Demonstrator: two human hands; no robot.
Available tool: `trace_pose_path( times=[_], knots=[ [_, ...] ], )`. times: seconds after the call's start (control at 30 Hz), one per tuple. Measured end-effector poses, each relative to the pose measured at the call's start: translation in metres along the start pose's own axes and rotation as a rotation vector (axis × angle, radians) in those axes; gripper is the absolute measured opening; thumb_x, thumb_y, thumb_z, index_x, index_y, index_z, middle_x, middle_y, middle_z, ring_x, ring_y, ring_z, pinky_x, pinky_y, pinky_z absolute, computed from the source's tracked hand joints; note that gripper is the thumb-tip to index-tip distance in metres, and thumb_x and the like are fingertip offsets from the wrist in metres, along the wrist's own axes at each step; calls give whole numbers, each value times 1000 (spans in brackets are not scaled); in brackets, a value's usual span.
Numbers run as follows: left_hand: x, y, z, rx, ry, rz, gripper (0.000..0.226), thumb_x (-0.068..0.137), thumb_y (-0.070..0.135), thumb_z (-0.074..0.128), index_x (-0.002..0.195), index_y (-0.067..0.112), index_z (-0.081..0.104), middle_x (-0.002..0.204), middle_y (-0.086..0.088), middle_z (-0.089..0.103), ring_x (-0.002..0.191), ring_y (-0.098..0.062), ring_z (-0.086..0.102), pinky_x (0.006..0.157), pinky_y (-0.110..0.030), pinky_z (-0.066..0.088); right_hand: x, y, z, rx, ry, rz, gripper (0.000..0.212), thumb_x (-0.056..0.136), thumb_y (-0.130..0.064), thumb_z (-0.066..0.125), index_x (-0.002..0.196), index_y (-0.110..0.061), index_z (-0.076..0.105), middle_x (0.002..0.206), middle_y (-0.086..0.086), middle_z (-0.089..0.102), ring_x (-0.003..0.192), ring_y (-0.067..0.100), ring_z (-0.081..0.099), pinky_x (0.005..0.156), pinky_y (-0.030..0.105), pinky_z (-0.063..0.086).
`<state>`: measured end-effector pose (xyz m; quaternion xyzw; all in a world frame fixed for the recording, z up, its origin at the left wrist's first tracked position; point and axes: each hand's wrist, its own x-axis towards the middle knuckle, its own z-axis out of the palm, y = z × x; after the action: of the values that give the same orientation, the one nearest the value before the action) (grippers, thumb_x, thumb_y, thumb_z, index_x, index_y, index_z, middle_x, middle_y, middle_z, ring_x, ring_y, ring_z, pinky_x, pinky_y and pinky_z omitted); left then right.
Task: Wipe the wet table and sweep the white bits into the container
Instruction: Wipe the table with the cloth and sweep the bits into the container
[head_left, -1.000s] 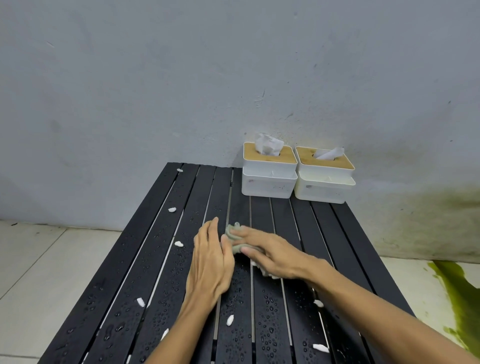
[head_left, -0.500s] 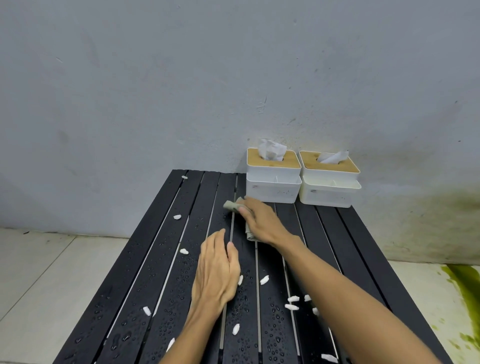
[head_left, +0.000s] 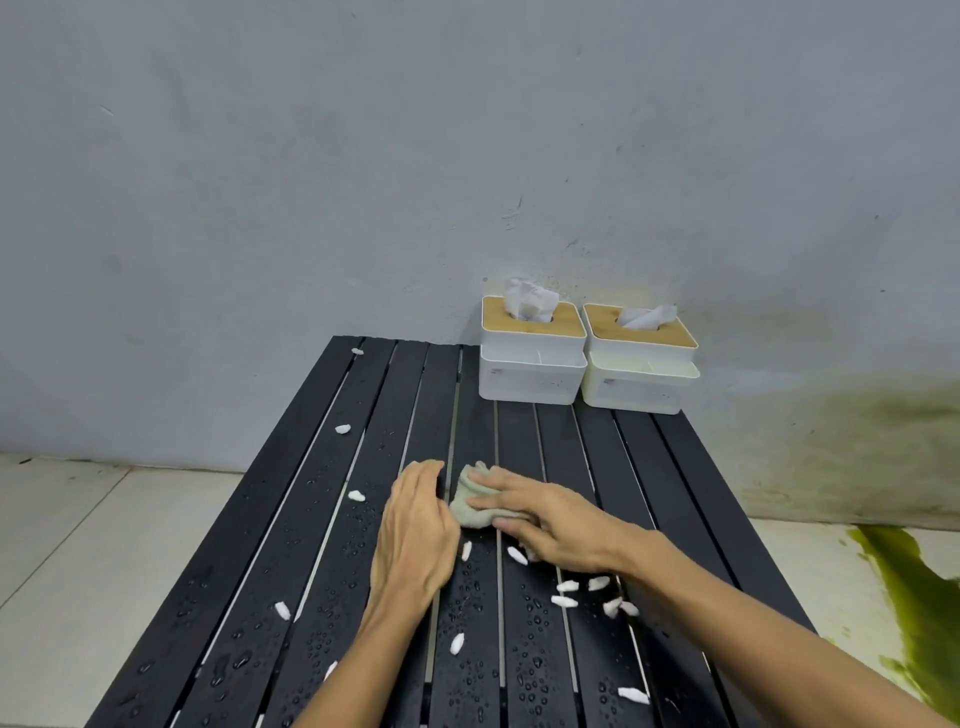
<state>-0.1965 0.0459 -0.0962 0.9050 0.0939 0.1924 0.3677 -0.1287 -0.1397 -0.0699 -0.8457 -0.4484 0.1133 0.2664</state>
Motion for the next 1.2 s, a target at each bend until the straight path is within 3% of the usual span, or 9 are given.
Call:
trace_pose_path(
  times=[0.13, 0.27, 0.33, 0.43, 0.77, 0.87, 0.97, 1.07, 1.2],
  knots=[
    [1, -2, 7, 89, 1, 27, 41, 96, 7, 45, 135, 7, 54, 147, -3, 47, 143, -19, 33, 113, -33, 28, -20, -3, -20, 236, 266, 148, 30, 105, -24, 50, 132, -23, 63, 130, -14, 66, 122, 0, 58, 104, 22, 45],
    [1, -4, 12, 127, 18, 44, 38, 97, 13, 47, 134, 7, 57, 146, -3, 49, 144, -20, 32, 114, -34, 27, 10, 9, -36, 142, 576, 283, 29, 105, -29, 47, 129, -24, 63, 118, -13, 67, 105, 3, 61, 89, 13, 43],
    [1, -5, 13, 136, 18, 53, 38, 97, 12, 47, 133, 7, 57, 146, -4, 50, 144, -20, 33, 116, -34, 26, 32, 22, -31, 67, 479, 300, 38, 105, -38, 42, 138, -26, 56, 130, -6, 63, 120, 13, 56, 104, 27, 44],
    [0, -4, 9, 145, -7, 58, 41, 97, 8, 43, 137, 7, 53, 146, -5, 49, 144, -19, 33, 120, -32, 20, 53, 40, -8, -187, 200, 338, 45, 105, -45, 36, 145, -31, 49, 160, -1, 35, 149, 29, 27, 122, 51, 20],
    [-1, -5, 1, -18, -53, -29, 50, 96, 8, 34, 144, 22, 40, 146, -7, 48, 138, -26, 38, 111, -45, 33, -21, -9, 7, -41, 40, -20, 40, 105, -33, 47, 142, -22, 54, 157, -7, 41, 150, 6, 25, 124, 32, 22],
    [-2, 0, 2, 46, -43, 25, 42, 99, 9, 34, 139, 17, 46, 141, -7, 52, 140, -24, 37, 114, -41, 29, -39, -21, -9, 264, 248, 149, 28, 105, -27, 50, 127, -20, 66, 123, -7, 70, 118, 3, 61, 101, 26, 48],
    [0, -1, 3, 120, -63, 81, 35, 100, 15, 38, 133, 15, 50, 136, -7, 55, 134, -27, 42, 113, -43, 31, -51, -26, -32, 542, 523, 356, 24, 105, -23, 49, 117, -16, 68, 95, -10, 73, 81, -2, 68, 70, 13, 49],
    [5, -5, 6, 153, -87, 102, 35, 99, 22, 44, 132, 13, 52, 135, -7, 55, 130, -29, 46, 109, -47, 35, -64, -16, -57, 779, 765, 525, 23, 105, -27, 49, 109, -20, 70, 88, -6, 76, 77, 8, 70, 66, 16, 50],
    [17, 8, 13, 141, -50, 163, 37, 98, 22, 48, 133, 11, 53, 139, -8, 53, 133, -29, 43, 112, -48, 33, -94, 7, -80, 182, 906, 555, 22, 106, -29, 46, 107, -30, 67, 79, -10, 70, 74, 1, 64, 66, 8, 44]
  ],
)
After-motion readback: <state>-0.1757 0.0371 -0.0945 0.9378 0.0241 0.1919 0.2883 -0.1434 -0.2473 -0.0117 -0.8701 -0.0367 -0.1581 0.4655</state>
